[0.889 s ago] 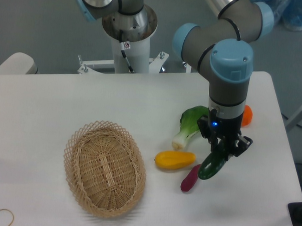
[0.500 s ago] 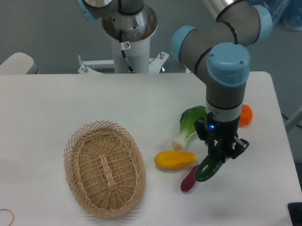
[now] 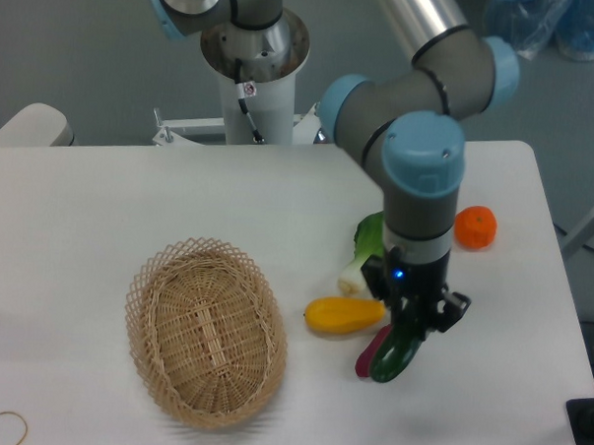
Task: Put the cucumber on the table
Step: 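Carry the held green cucumber downward and away from the bok choy, then move the gripper with the cucumber past the purple sweet potato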
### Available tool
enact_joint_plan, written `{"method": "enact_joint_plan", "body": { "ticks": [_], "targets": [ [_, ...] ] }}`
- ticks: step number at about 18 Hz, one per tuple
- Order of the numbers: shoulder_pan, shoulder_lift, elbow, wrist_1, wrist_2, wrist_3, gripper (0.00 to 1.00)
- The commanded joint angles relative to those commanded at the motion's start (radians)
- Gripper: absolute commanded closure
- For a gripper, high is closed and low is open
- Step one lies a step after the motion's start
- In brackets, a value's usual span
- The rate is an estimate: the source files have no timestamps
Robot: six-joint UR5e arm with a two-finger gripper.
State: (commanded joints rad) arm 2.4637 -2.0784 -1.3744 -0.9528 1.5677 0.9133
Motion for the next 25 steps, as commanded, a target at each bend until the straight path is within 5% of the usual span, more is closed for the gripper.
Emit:
{"method": "enact_joint_plan", "body": {
  "ticks": [3, 6, 17, 25],
  "targets": [
    [-0.031, -0.041, 0.005, 0.08, 0.0, -0.143, 0.76],
    [-0.04, -0.087, 0.024, 0.13, 0.026, -0.14, 0.76],
    [0.004, -0.213, 0.103, 0.16, 0.103, 0.355, 0.76],
    [0.037, -0.284, 0.133, 0.215, 0.097, 0.288, 0.76]
  ]
}}
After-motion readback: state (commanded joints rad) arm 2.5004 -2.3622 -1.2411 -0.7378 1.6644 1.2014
